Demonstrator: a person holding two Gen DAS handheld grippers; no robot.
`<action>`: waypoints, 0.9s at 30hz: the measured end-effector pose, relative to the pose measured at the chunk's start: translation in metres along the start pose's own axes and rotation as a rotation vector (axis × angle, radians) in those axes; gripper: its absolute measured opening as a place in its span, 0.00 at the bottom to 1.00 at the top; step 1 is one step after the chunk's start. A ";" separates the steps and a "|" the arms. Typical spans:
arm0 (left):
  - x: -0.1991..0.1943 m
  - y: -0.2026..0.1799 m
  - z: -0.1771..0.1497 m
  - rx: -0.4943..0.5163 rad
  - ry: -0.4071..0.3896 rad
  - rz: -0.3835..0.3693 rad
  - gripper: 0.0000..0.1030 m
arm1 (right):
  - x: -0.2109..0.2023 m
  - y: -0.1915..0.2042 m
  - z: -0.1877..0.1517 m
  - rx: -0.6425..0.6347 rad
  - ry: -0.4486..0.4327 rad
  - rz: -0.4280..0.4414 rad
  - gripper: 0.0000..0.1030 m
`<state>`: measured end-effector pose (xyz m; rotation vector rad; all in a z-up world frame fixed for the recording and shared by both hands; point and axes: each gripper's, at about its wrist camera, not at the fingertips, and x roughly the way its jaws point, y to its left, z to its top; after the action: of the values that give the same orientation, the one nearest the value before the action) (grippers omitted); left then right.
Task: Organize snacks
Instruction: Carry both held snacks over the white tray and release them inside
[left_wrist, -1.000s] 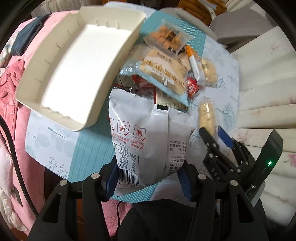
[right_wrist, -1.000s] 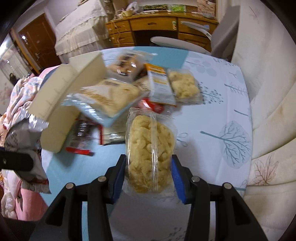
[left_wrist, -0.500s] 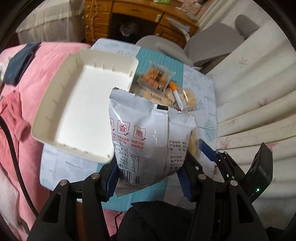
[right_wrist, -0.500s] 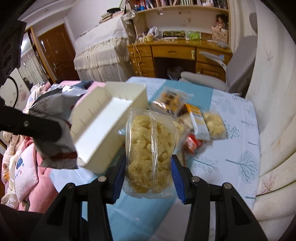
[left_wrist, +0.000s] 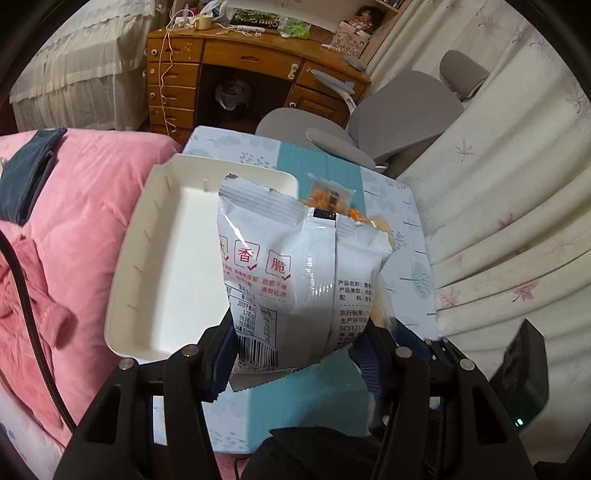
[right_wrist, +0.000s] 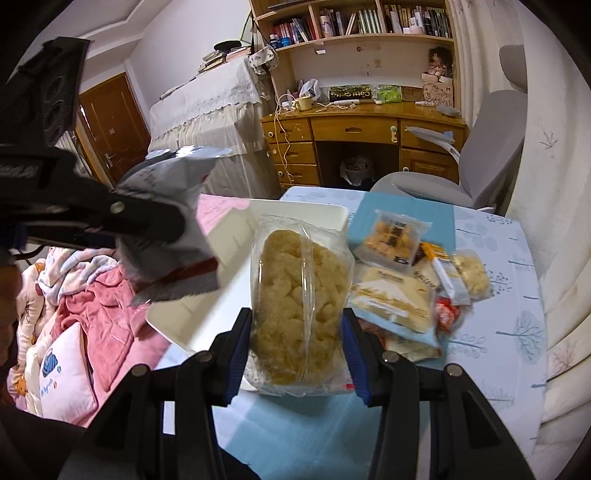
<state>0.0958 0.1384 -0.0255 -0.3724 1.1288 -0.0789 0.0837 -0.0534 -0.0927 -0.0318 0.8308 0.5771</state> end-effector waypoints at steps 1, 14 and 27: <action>0.001 0.007 0.002 0.005 -0.002 0.005 0.54 | 0.001 0.006 -0.001 0.003 -0.005 0.000 0.46; 0.032 0.086 0.021 -0.002 0.062 0.112 0.56 | 0.032 0.052 0.000 0.069 -0.052 0.001 0.46; 0.047 0.079 0.030 0.077 0.075 0.074 0.79 | 0.054 0.047 -0.001 0.163 0.001 0.009 0.60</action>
<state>0.1330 0.2085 -0.0810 -0.2612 1.2086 -0.0716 0.0889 0.0116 -0.1221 0.1201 0.8774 0.5160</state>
